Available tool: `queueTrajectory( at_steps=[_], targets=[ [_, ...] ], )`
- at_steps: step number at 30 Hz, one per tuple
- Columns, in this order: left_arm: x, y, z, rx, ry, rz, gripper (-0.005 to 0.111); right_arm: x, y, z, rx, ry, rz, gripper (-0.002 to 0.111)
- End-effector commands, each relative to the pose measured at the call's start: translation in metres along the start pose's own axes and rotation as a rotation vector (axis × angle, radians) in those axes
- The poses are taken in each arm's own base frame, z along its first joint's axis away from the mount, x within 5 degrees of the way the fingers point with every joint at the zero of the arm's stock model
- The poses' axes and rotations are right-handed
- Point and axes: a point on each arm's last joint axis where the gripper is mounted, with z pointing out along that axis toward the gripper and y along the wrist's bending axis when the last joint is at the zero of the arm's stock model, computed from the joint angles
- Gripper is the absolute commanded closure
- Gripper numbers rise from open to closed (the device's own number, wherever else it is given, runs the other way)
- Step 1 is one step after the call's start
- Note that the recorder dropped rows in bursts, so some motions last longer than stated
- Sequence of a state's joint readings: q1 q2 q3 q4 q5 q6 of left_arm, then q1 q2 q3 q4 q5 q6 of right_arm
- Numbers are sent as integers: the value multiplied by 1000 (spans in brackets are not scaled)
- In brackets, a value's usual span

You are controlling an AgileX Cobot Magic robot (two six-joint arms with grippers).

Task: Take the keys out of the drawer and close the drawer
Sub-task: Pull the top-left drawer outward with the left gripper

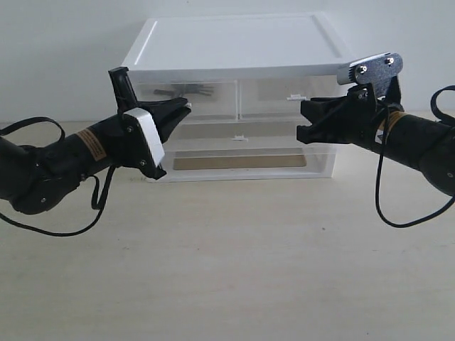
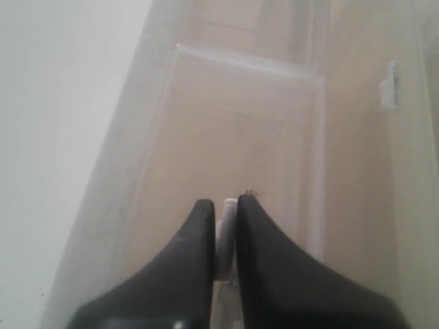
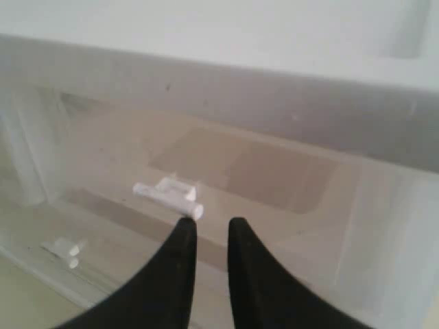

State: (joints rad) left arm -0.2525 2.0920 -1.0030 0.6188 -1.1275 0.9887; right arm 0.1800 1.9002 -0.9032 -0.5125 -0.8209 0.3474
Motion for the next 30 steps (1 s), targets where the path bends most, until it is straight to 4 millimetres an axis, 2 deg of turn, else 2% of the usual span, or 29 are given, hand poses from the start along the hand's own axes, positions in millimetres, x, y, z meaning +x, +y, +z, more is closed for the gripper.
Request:
queueTrajectory(
  at_steps=[1,7,17,22,30],
  targets=[
    [-15,-2,-5,35,5,-8,102,-5,-9,-1,72,-28,52,91],
    [-24,-8,-20,67,21,7,102,-5,-9,-1,72,-28,52,91],
    [-42,-2,-47,86,26,13,102,-5,-10,-1,75,-25,55,91],
    [-58,-10,-44,114,-17,-6,102,-5,-10,-1,76,-23,55,91],
    [-57,-14,-47,117,30,-16,102,-4,-10,-1,77,-18,53,91]
  ],
)
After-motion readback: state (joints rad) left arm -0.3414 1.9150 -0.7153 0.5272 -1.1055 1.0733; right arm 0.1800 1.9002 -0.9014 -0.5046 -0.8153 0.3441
